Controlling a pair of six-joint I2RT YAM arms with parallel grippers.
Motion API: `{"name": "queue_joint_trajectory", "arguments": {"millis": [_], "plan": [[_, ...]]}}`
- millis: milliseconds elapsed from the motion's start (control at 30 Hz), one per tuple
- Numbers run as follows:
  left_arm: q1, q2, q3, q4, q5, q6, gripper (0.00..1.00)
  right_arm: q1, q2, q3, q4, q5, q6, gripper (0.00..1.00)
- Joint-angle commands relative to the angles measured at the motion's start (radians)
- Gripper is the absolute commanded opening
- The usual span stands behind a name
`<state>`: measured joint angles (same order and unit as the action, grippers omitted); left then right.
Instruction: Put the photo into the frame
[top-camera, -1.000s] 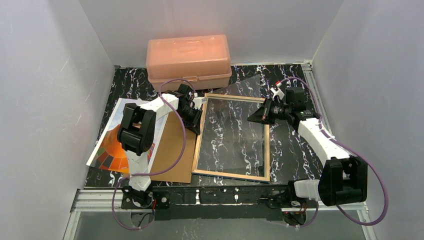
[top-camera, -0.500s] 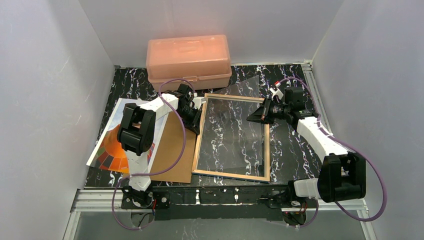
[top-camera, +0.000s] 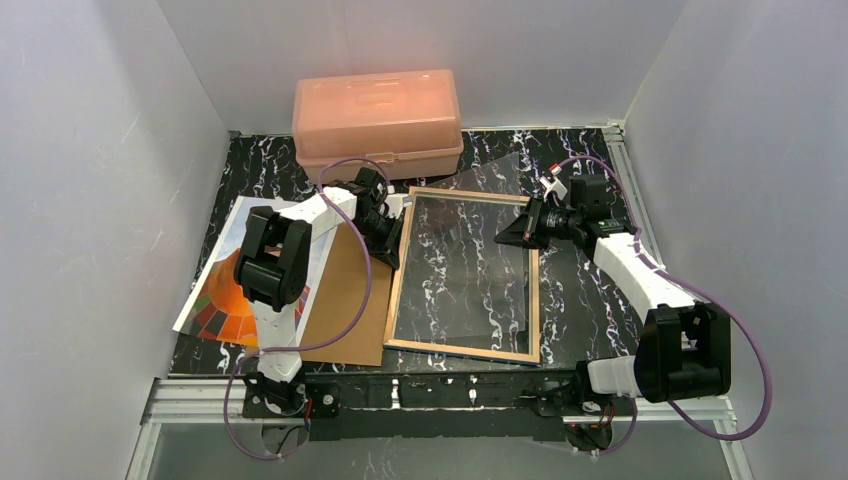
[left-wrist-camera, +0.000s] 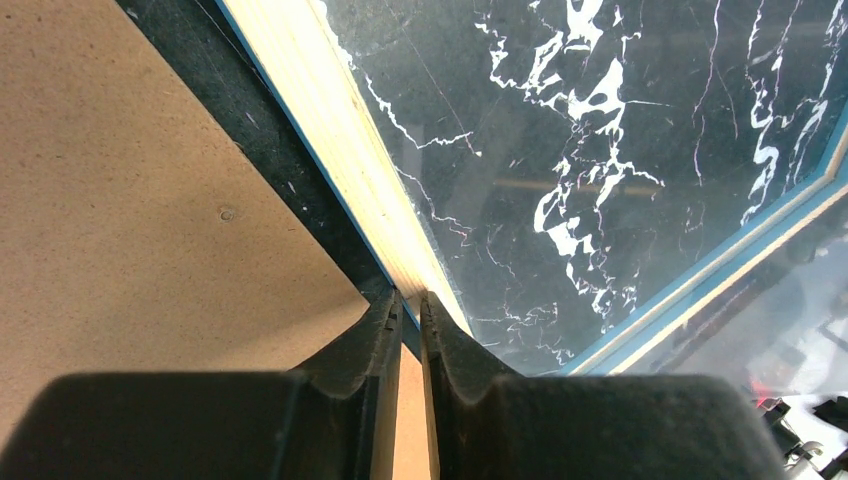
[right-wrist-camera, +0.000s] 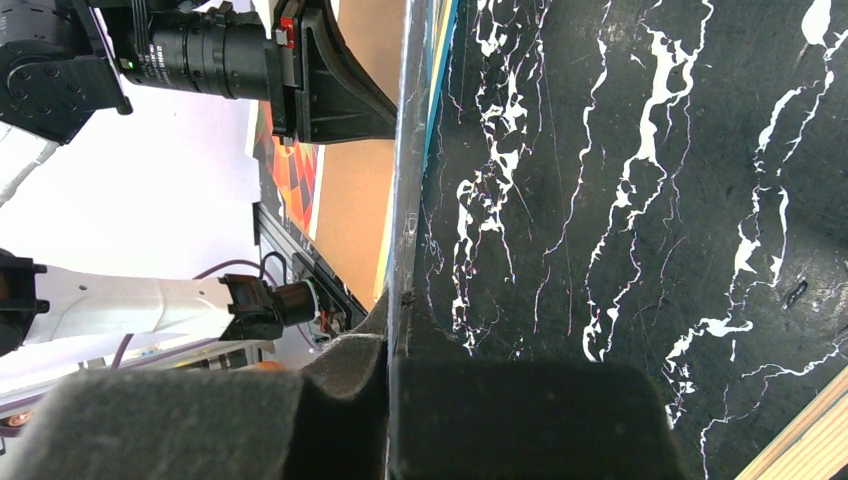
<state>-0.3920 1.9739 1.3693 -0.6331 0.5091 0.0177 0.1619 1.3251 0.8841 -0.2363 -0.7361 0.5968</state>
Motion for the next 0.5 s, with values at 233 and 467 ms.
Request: {"name": "queue_joint_trajectory", "arguments": {"millis": [233, 467], "plan": [[-0.006, -0.021, -0.003, -0.017, -0.011, 0.008, 0.09, 0.000, -0.022, -0.017, -0.041, -0.001, -0.051, 0.01], [-0.006, -0.022, 0.004, -0.023, -0.011, 0.010, 0.08, -0.001, -0.040, -0.047, -0.024, 0.014, -0.028, 0.01]]}}
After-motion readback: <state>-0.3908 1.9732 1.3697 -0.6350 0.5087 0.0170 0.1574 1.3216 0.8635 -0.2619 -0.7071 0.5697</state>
